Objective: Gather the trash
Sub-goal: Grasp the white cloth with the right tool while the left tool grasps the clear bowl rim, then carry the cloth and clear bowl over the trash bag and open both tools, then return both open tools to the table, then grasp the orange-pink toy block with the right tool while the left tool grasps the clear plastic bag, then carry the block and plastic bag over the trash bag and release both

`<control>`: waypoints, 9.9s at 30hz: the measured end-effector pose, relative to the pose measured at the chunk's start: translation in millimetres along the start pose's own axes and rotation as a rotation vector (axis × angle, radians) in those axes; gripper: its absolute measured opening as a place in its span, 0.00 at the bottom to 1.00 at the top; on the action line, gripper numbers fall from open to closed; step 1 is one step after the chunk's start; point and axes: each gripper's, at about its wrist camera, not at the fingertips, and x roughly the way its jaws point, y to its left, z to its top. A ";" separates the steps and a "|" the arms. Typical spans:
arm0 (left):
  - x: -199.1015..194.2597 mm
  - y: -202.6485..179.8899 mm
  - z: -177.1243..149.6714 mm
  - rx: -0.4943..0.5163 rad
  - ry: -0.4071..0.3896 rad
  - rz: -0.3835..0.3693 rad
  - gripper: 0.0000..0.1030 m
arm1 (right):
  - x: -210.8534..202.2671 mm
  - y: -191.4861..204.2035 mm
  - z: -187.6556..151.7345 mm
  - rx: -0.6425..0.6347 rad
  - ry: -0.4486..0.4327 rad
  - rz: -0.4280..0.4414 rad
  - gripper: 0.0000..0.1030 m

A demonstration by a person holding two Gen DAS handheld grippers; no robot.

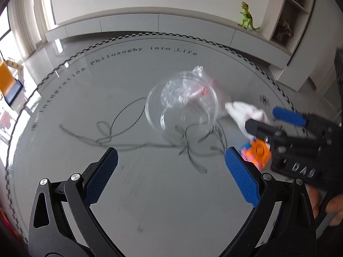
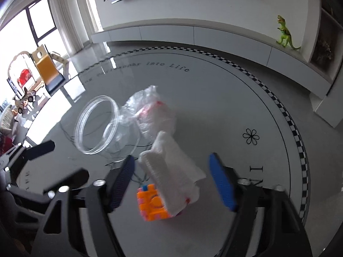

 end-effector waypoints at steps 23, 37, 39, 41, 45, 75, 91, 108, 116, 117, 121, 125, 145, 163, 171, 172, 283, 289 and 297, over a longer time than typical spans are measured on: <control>54.1 -57.7 18.4 0.289 0.007 0.040 0.19 | -3.4 -46.9 4.5 0.179 -0.009 0.063 0.15; -23.1 -27.3 0.3 0.166 -0.089 -0.036 0.05 | -57.4 -18.8 3.4 0.151 -0.094 0.080 0.15; -38.5 -22.2 -10.3 0.163 -0.102 -0.018 0.05 | -68.5 -10.4 1.8 0.139 -0.108 0.086 0.15; -52.4 -18.4 -21.3 0.159 -0.116 -0.002 0.05 | -82.6 1.6 -2.8 0.124 -0.123 0.099 0.15; -83.9 -6.7 -53.3 0.131 -0.133 0.005 0.05 | -101.7 24.2 -16.7 0.106 -0.136 0.137 0.15; -239.7 156.1 -334.3 -0.375 -0.178 0.278 0.05 | -163.2 324.0 -198.6 -0.346 0.042 0.548 0.15; -277.8 225.7 -489.3 -0.703 -0.069 0.454 0.05 | -168.2 469.8 -328.9 -0.707 0.216 0.663 0.15; -294.7 248.0 -551.0 -0.852 -0.034 0.576 0.94 | -168.7 500.5 -344.0 -0.766 0.209 0.678 0.67; -290.5 236.3 -535.0 -0.803 -0.016 0.557 0.94 | -161.3 489.2 -334.8 -0.712 0.220 0.677 0.67; -290.3 235.4 -532.8 -0.799 -0.016 0.549 0.94 | -160.8 486.2 -332.5 -0.703 0.220 0.679 0.67; -291.8 230.2 -519.1 -0.778 -0.030 0.521 0.94 | -160.3 474.9 -322.7 -0.674 0.204 0.678 0.67; -291.1 224.8 -500.6 -0.749 -0.050 0.495 0.94 | -161.3 456.5 -308.3 -0.632 0.186 0.678 0.67; -248.4 171.2 -328.1 -0.448 -0.128 0.301 0.94 | -152.9 309.2 -187.6 -0.336 0.002 0.503 0.67; -152.3 84.0 -175.1 -0.172 -0.069 0.106 0.94 | -107.9 111.8 -95.5 -0.007 -0.100 0.206 0.68; -101.3 43.9 -120.3 -0.090 -0.027 0.019 0.94 | -82.9 37.0 -73.5 0.095 -0.107 0.071 0.72; -95.3 40.9 -115.3 -0.090 -0.020 0.010 0.94 | -77.1 30.0 -71.3 0.101 -0.102 0.054 0.72; -248.5 187.3 -377.4 -0.527 -0.153 0.215 0.41 | -158.1 344.5 -221.7 -0.391 0.024 0.460 0.41; -275.9 224.2 -451.4 -0.696 -0.136 0.323 0.41 | -155.0 422.8 -276.2 -0.578 0.121 0.540 0.41; -286.5 251.3 -525.1 -0.862 -0.033 0.472 0.94 | -150.4 488.4 -324.0 -0.709 0.254 0.632 0.72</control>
